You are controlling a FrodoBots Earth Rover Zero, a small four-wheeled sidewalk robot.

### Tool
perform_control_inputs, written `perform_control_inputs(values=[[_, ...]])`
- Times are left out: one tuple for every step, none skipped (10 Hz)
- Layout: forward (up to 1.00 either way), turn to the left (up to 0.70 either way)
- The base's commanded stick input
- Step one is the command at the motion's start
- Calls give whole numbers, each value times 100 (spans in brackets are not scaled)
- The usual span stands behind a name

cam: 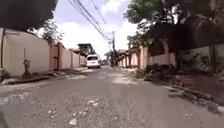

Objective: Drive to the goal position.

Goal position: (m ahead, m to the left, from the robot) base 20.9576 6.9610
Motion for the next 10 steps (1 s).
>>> perform_control_inputs(values=[[70, 1], [70, 1], [70, 1], [70, 1], [70, 1], [70, 1], [70, 1], [70, 1], [70, 1], [70, 1]])
